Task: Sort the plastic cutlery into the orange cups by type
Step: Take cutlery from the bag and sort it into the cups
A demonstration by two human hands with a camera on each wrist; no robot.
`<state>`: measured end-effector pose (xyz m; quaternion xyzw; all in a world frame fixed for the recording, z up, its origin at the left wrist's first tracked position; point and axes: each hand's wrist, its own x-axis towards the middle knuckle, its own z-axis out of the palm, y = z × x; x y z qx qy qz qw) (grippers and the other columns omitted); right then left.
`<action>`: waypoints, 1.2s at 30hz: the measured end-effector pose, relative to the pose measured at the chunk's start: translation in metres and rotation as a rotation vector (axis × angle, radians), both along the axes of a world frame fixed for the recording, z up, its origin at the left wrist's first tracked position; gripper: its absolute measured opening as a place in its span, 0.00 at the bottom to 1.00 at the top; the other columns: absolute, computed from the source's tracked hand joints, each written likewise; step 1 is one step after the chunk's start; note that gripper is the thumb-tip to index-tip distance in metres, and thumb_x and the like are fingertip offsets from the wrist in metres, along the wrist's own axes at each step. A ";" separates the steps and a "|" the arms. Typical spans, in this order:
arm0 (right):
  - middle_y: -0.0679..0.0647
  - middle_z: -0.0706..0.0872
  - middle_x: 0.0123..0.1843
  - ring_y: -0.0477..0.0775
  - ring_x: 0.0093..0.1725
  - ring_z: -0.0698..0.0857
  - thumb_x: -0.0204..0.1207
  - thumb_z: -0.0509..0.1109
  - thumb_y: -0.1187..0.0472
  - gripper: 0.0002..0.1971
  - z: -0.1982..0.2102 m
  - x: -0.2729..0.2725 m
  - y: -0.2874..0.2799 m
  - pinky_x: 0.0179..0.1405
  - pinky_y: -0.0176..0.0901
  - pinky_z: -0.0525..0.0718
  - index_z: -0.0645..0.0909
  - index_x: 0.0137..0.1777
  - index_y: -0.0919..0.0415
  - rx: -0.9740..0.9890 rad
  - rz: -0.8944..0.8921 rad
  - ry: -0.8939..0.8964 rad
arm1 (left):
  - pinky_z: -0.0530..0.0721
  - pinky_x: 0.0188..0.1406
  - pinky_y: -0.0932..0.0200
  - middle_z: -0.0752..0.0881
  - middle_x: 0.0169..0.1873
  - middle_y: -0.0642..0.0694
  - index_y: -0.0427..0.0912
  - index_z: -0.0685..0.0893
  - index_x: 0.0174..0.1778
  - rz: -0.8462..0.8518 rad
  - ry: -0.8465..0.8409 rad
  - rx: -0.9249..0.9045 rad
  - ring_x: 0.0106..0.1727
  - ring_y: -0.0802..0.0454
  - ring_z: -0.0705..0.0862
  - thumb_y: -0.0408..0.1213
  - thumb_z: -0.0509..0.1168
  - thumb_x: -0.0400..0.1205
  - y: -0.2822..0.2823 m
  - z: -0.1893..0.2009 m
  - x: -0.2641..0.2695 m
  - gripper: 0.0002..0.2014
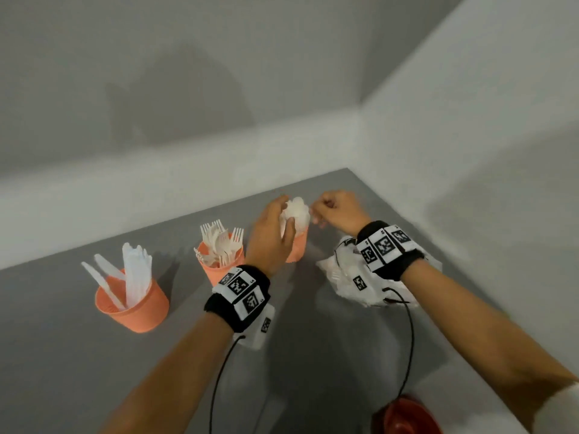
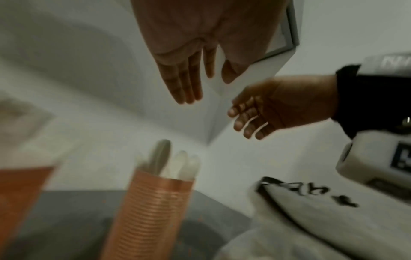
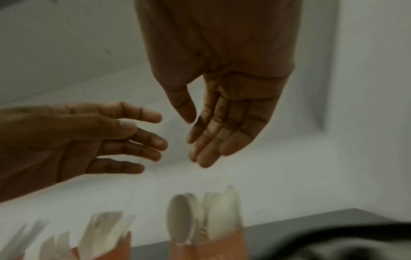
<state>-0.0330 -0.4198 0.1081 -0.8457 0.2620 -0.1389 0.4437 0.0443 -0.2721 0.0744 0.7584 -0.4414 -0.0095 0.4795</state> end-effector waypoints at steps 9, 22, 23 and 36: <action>0.58 0.88 0.54 0.56 0.51 0.84 0.75 0.66 0.56 0.15 -0.048 -0.099 -0.047 0.53 0.43 0.80 0.85 0.56 0.64 -0.339 0.063 0.806 | 0.72 0.56 0.60 0.78 0.49 0.44 0.39 0.86 0.50 -0.214 0.179 0.229 0.53 0.46 0.79 0.38 0.62 0.76 -0.050 -0.043 -0.070 0.12; 0.51 0.80 0.67 0.57 0.68 0.77 0.74 0.66 0.46 0.22 -0.110 -0.071 -0.071 0.72 0.53 0.71 0.72 0.67 0.48 -0.509 0.346 0.982 | 0.67 0.74 0.57 0.72 0.73 0.41 0.39 0.70 0.74 -0.093 0.380 0.557 0.74 0.45 0.71 0.31 0.58 0.82 -0.067 -0.052 -0.078 0.22; 0.49 0.81 0.65 0.56 0.67 0.78 0.75 0.65 0.47 0.19 -0.107 -0.072 -0.070 0.70 0.51 0.73 0.74 0.64 0.48 -0.509 0.358 0.973 | 0.69 0.74 0.54 0.72 0.73 0.40 0.39 0.70 0.74 -0.077 0.392 0.553 0.73 0.45 0.72 0.29 0.58 0.82 -0.069 -0.051 -0.078 0.22; 0.54 0.87 0.55 0.55 0.56 0.84 0.79 0.62 0.52 0.12 -0.113 -0.083 -0.073 0.60 0.45 0.79 0.82 0.52 0.57 -0.374 0.130 0.781 | 0.76 0.57 0.66 0.75 0.71 0.42 0.38 0.72 0.72 -0.066 0.354 0.448 0.71 0.46 0.75 0.26 0.59 0.80 -0.084 -0.041 -0.073 0.23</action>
